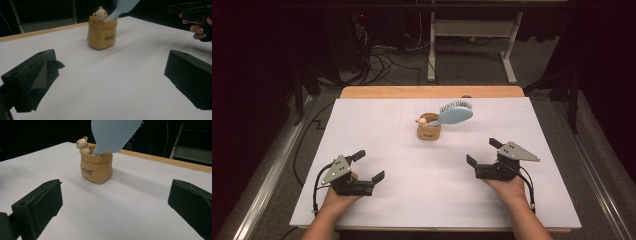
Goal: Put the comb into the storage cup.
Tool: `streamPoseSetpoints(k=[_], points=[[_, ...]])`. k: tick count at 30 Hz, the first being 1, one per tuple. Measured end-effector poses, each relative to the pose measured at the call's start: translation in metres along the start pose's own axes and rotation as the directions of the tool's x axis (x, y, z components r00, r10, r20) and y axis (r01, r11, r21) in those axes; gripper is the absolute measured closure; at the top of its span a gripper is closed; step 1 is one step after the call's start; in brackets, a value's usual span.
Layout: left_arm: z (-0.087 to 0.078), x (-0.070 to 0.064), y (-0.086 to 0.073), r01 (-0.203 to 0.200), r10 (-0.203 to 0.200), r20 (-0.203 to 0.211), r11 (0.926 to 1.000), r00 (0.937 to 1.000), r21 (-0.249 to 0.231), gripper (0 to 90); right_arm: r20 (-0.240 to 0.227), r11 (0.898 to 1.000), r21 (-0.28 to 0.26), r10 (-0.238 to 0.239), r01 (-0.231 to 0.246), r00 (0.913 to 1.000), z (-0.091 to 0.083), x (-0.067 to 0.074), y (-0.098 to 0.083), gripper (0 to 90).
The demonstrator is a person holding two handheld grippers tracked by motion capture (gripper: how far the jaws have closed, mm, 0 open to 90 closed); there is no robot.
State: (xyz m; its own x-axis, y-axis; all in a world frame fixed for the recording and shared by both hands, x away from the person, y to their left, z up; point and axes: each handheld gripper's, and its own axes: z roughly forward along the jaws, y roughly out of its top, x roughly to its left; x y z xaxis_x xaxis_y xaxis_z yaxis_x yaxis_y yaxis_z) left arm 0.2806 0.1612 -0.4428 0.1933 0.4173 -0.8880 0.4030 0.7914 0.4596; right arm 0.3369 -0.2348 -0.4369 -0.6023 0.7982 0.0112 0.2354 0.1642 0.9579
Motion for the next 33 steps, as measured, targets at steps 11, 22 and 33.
streamPoseSetpoints(k=[11, 22, 33], points=[[-0.001, -0.001, 0.000, -0.003, 0.003, -0.002, 1.0000, 1.0000, -0.009, 0.4, 0.047, 0.999, -0.041, -0.006, 0.008, 0.9989, -0.048, -0.003, -0.018, 0.4], [-0.005, -0.003, -0.001, -0.015, 0.015, 0.002, 0.9998, 0.9999, -0.017, 0.4, 0.092, 0.995, -0.093, 0.036, -0.027, 0.9951, -0.080, -0.014, -0.034, 0.4], [-0.005, -0.004, -0.003, -0.022, 0.022, -0.001, 0.9997, 0.9998, -0.010, 0.3, 0.093, 0.995, -0.100, 0.015, -0.006, 0.9956, -0.080, -0.012, -0.033, 0.4]])
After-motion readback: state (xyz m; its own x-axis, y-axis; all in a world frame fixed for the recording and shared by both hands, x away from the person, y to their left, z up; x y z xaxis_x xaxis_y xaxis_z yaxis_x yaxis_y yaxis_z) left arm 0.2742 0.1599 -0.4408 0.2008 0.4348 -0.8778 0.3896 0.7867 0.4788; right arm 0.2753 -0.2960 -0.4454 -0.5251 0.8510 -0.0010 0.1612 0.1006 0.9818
